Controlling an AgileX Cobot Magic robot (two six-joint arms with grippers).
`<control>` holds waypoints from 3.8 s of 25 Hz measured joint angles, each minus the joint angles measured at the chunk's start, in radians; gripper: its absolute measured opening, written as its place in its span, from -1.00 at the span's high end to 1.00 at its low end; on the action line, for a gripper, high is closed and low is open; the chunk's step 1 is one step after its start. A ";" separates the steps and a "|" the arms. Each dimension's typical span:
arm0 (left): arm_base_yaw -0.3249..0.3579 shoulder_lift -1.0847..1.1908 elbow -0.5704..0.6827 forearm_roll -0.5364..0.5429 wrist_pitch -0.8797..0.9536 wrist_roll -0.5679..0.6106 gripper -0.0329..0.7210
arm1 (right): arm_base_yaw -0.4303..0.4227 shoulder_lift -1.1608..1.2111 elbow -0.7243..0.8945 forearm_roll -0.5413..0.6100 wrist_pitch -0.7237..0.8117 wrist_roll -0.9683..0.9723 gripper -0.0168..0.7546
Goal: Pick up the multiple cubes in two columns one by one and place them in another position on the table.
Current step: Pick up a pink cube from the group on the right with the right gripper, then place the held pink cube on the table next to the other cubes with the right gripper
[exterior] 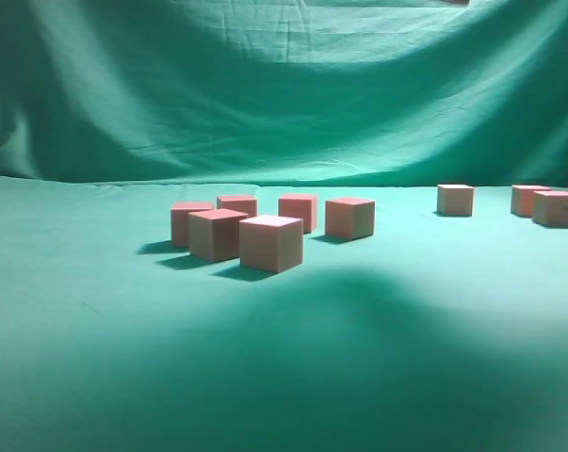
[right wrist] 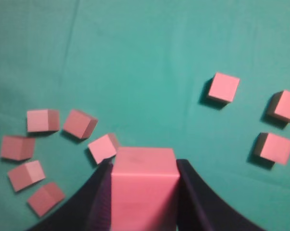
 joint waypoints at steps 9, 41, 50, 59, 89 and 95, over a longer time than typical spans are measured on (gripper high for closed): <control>0.000 0.000 0.000 0.000 0.000 0.000 0.91 | 0.037 -0.234 0.383 0.117 0.007 -0.160 0.27; 0.000 0.000 0.000 0.000 0.000 0.000 0.91 | 0.498 -0.065 0.714 -0.173 -0.538 0.342 0.27; 0.000 0.000 0.000 0.000 0.000 0.000 0.91 | 0.509 -0.063 0.727 -0.328 -0.577 0.511 0.27; 0.000 0.000 0.000 0.000 0.000 0.000 0.91 | 0.509 -0.010 0.727 -0.327 -0.570 0.525 0.27; 0.000 0.000 0.000 0.000 0.000 0.000 0.91 | 0.510 0.027 0.585 -0.221 -0.359 0.378 -0.68; 0.000 0.000 0.000 0.000 0.000 0.000 0.91 | 0.510 0.027 0.368 -0.416 -0.084 0.346 -0.75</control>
